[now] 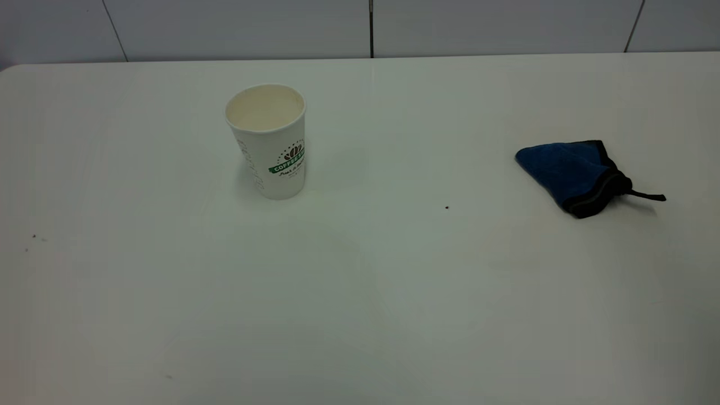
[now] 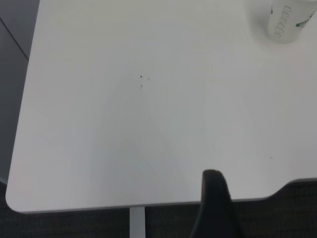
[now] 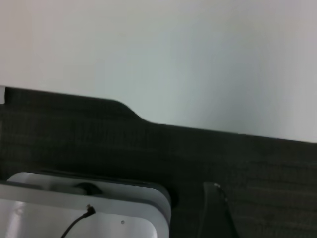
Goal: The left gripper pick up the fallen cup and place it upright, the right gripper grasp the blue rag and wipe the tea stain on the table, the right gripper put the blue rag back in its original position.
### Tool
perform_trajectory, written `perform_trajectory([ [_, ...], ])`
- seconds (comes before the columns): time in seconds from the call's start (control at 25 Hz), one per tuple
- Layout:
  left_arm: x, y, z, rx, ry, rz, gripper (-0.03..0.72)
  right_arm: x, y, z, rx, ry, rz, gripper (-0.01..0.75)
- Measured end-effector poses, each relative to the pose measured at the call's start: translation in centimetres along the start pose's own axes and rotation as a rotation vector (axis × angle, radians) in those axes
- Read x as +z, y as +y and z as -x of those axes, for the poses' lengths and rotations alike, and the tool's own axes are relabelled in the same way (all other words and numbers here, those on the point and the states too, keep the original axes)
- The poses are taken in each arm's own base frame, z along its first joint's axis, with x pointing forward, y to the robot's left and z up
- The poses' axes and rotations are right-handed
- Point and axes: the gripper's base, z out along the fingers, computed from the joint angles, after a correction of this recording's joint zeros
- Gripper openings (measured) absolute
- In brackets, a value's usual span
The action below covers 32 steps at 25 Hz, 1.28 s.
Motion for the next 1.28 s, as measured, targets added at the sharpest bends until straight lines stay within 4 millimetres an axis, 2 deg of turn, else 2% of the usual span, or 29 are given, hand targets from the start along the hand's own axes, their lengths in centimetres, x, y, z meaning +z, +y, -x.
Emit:
perform_trajectory([
  [0.56, 0.0, 0.0, 0.0, 0.0, 0.0, 0.0, 0.547, -3.3, 0.0, -3.6, 0.016, -0.274, -0.047, 0.545],
  [0.92, 0.0, 0.0, 0.0, 0.0, 0.0, 0.0, 0.547, -5.4, 0.3, -7.1, 0.0, -0.54, -0.051, 0.545],
  [1.28, 0.0, 0.0, 0.0, 0.001, 0.0, 0.0, 0.547, -5.4, 0.3, -7.3, 0.0, -0.544, -0.052, 0.545],
])
